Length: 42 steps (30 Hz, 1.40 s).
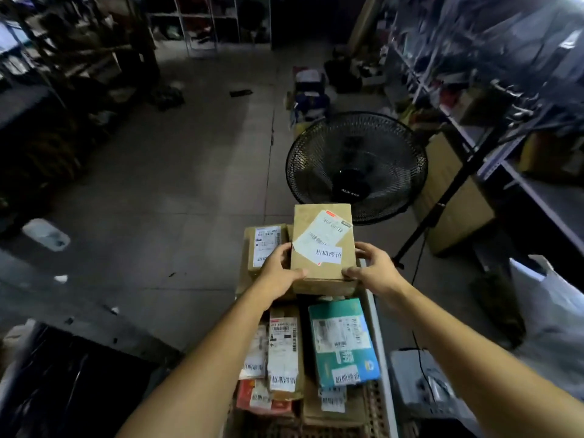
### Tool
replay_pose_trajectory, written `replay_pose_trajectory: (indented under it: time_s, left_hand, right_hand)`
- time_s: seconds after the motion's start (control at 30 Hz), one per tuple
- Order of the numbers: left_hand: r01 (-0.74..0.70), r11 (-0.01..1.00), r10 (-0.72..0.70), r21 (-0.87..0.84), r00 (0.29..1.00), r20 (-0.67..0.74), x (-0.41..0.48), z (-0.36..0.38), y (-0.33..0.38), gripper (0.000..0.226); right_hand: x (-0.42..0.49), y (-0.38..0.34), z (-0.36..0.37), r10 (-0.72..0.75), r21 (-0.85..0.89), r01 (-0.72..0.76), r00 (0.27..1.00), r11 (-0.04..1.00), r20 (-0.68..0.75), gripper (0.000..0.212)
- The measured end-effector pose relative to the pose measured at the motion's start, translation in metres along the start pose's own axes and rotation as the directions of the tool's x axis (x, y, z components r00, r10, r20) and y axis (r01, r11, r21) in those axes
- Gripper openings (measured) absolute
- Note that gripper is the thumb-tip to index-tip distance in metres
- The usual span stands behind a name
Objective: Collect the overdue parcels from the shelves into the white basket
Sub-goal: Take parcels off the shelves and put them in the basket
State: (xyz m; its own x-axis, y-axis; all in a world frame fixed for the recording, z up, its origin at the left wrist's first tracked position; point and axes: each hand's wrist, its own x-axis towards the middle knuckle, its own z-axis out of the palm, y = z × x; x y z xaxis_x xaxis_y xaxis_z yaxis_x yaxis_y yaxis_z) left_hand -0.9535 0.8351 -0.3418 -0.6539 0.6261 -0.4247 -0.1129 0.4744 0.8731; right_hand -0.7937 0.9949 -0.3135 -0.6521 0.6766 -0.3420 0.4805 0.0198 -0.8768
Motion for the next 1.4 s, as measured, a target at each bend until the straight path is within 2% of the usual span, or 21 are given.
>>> replay_pose_trajectory:
  time_s: [0.13, 0.33, 0.47, 0.63, 1.0, 1.2, 1.4]
  left_hand:
    - [0.025, 1.000, -0.025, 0.004, 1.000, 0.002, 0.033, 0.002, -0.001, 0.082]
    - [0.081, 0.997, -0.081, 0.015, 0.997, -0.004, 0.059, 0.005, -0.002, 0.083]
    - [0.113, 0.993, -0.113, 0.009, 0.993, -0.022, 0.071, 0.010, -0.008, 0.086]
    - [0.126, 0.992, -0.126, 0.003, 0.992, -0.023, 0.071, 0.021, -0.009, 0.085]
    - [0.124, 0.992, -0.123, 0.004, 0.990, -0.067, 0.059, 0.026, -0.017, 0.082]
    - [0.107, 0.982, -0.095, 0.156, 0.992, -0.085, 0.053, 0.015, -0.018, 0.083]
    - [0.119, 0.973, -0.099, 0.196, 0.989, -0.109, 0.049, 0.012, -0.020, 0.081]
  right_hand:
    - [0.033, 0.000, 0.001, 0.024, -0.021, -0.023, 1.000, 1.000, 0.011, 0.066]
    - [0.069, 0.009, 0.001, 0.079, -0.029, -0.078, 0.996, 0.997, 0.039, 0.083]
    - [0.083, 0.016, 0.002, 0.091, -0.018, -0.090, 0.994, 0.996, 0.065, 0.081]
    - [0.077, 0.011, -0.006, 0.082, -0.079, -0.077, 0.995, 0.994, 0.054, 0.073]
    - [0.069, 0.017, 0.000, 0.060, -0.170, -0.042, 0.993, 0.985, 0.098, 0.081]
    - [0.064, 0.009, 0.009, 0.059, -0.262, -0.029, 0.992, 0.965, 0.109, 0.080]
    - [0.058, -0.001, 0.015, 0.069, -0.377, -0.027, 0.993, 0.926, 0.098, 0.077]
